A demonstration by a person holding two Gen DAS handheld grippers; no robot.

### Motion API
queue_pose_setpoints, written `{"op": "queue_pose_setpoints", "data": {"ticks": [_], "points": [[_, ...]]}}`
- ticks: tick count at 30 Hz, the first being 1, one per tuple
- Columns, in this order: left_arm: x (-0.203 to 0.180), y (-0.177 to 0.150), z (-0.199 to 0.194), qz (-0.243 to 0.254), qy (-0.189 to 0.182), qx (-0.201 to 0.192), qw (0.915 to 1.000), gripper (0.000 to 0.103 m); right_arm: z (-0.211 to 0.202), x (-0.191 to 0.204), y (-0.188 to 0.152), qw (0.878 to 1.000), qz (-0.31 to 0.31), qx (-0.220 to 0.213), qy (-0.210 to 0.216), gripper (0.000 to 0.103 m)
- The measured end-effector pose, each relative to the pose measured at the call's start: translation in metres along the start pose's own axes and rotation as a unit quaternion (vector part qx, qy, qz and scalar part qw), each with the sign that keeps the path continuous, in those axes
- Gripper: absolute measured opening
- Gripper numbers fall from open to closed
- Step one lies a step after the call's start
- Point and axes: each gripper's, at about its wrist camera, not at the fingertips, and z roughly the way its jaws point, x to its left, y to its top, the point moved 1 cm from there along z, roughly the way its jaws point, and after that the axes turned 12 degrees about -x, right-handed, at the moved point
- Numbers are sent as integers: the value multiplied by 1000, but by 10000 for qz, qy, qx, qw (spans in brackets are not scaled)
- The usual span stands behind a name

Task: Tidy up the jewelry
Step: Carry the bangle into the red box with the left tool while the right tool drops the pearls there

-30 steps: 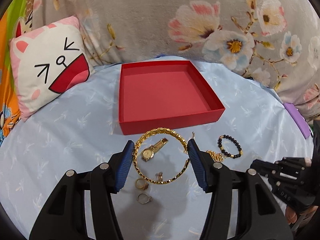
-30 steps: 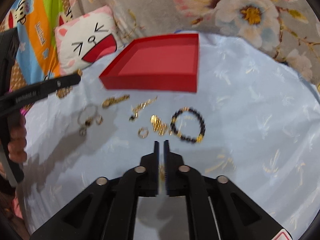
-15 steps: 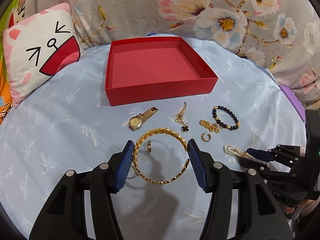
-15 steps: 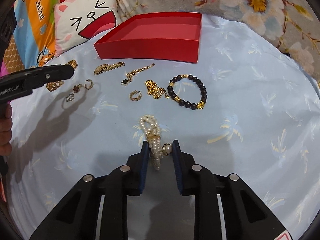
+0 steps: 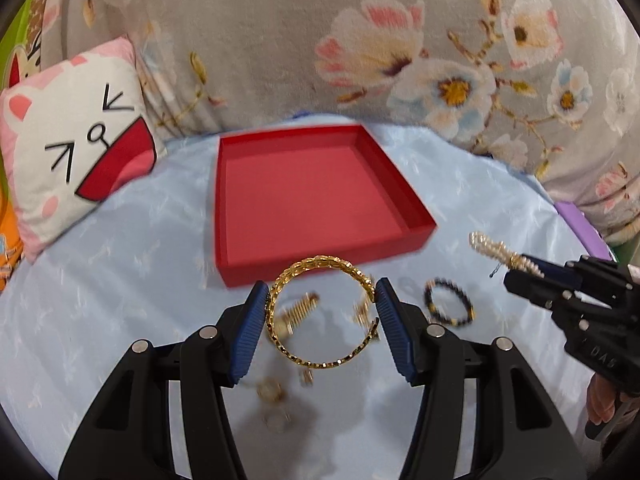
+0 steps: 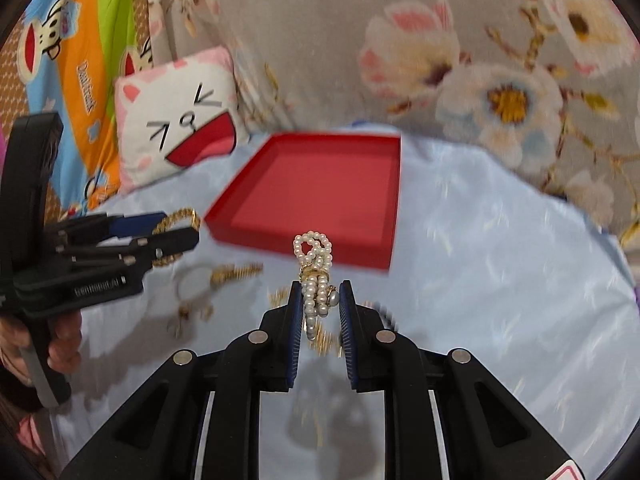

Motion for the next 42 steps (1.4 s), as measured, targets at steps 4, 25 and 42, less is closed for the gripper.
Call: {"op": "queue_pose_setpoints", "data": {"ticks": [4, 25, 42], "points": [[10, 43, 32, 192, 169, -332, 9991, 54, 40, -9, 49, 9997, 36, -205, -111, 17], [55, 87, 226, 98, 647, 344, 9973, 54, 273, -57, 79, 9894, 705, 1089, -653, 18], [61, 86, 183, 69, 796, 121, 9967, 70, 187, -66, 92, 9953, 667, 370, -599, 31]]}}
